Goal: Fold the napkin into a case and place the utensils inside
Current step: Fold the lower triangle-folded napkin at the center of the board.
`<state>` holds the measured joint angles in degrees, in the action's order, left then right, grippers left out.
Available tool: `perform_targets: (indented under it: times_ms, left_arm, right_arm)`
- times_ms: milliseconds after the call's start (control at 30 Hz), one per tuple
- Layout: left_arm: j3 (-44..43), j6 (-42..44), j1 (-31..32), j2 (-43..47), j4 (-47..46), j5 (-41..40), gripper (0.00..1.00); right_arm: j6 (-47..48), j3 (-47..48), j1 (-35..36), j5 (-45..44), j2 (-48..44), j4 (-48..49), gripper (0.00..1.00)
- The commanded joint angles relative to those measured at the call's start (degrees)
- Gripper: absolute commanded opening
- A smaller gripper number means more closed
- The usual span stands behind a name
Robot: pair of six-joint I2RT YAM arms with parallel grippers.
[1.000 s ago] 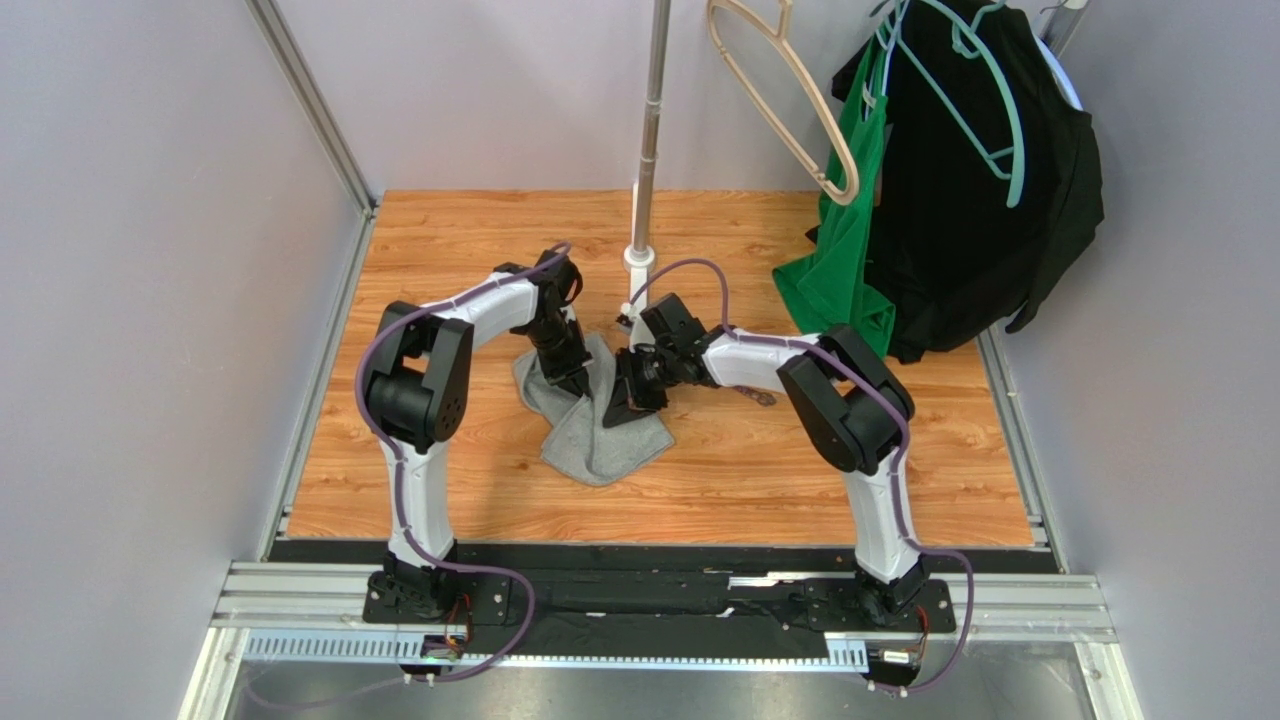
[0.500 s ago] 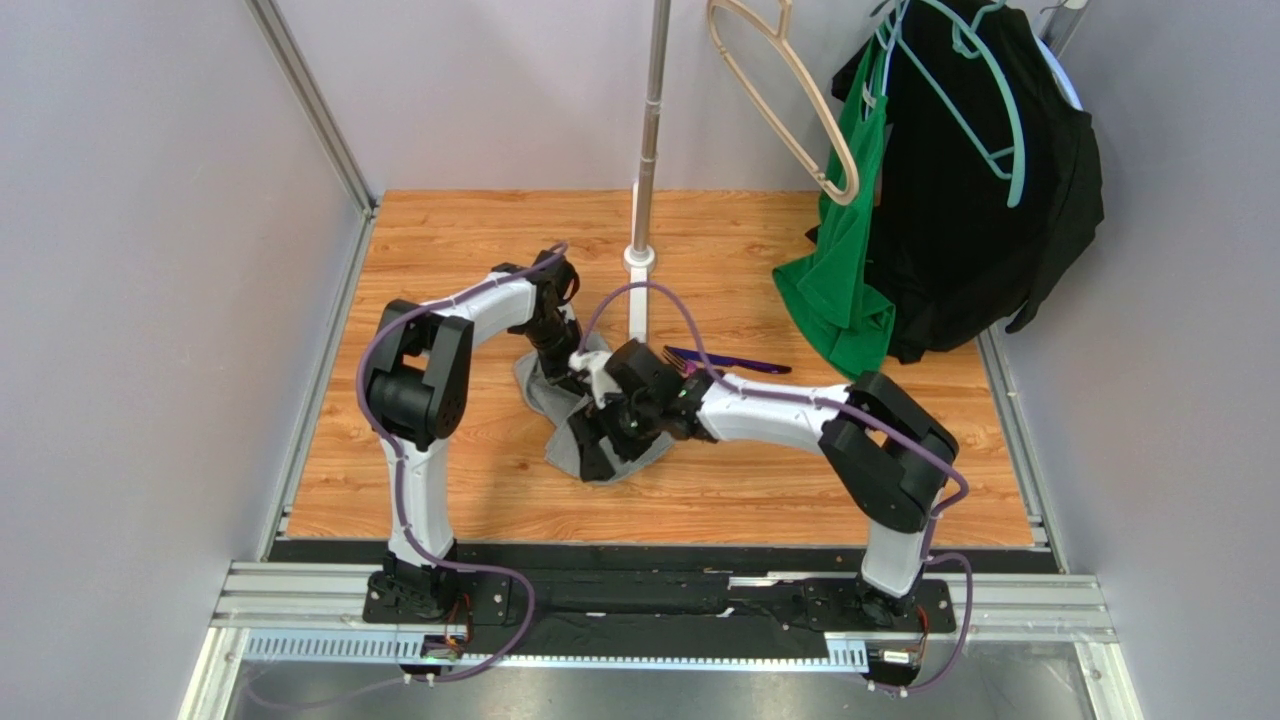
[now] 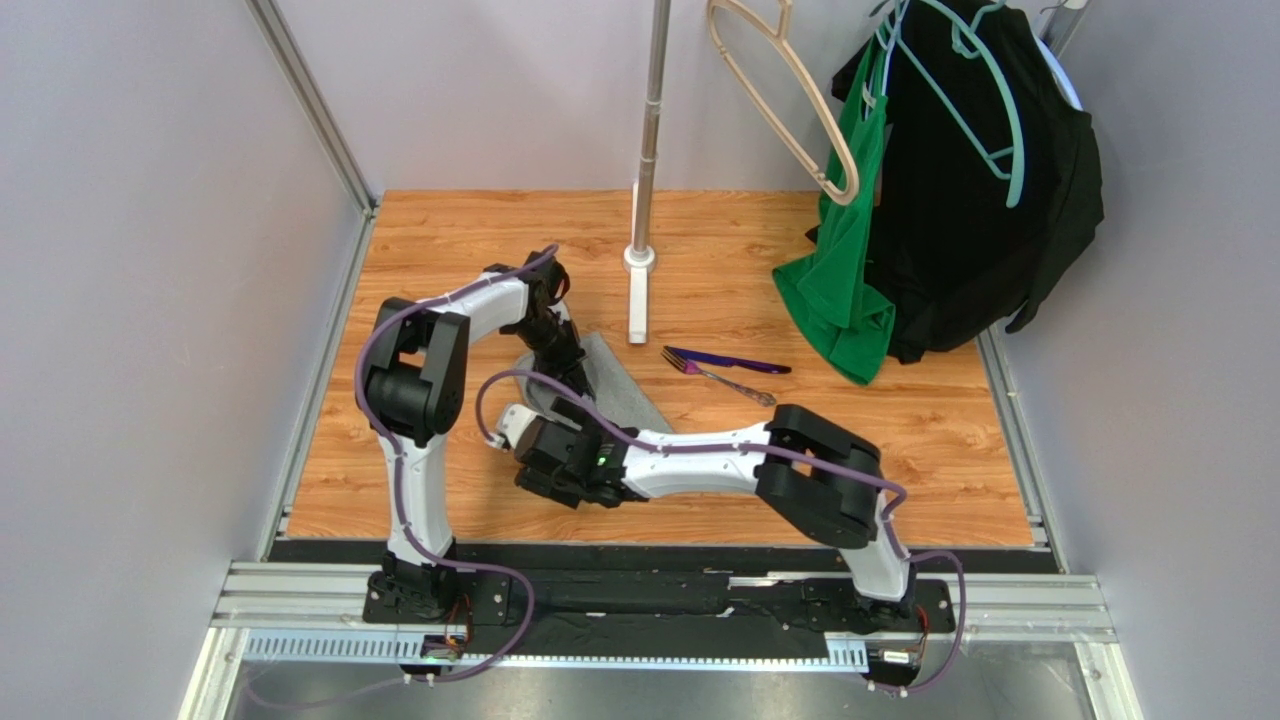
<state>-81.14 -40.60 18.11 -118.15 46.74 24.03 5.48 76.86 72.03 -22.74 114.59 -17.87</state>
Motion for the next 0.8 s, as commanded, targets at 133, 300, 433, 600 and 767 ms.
perform_targets:
  times_ms: [133, 300, 433, 600, 767]
  left_arm:
    - [2.04, 2.63, -0.88, -1.65, -2.09, -0.74, 0.00]
    - [2.75, 2.72, -1.67, -2.09, -3.23, 0.58, 0.00]
    - [2.13, 2.72, -1.67, -2.17, -3.15, 0.67, 0.00]
    - [1.25, 2.98, -1.59, -1.91, -2.45, -0.04, 0.00]
    - [0.64, 3.07, -1.32, -2.09, -2.27, -0.04, 0.00]
  right_arm:
    - [4.81, 7.60, 2.41, -18.83, 10.22, -4.63, 0.81]
    - [4.20, 8.13, 2.33, -17.69, 9.52, -4.81, 0.58]
    - [1.56, 8.13, 2.06, -18.30, 8.73, -4.54, 0.04]
    - [-5.02, 5.59, 1.89, -14.71, 2.16, -3.50, 0.01]
    - [-18.70, -4.50, -2.85, 0.19, -9.44, 2.29, 0.13]
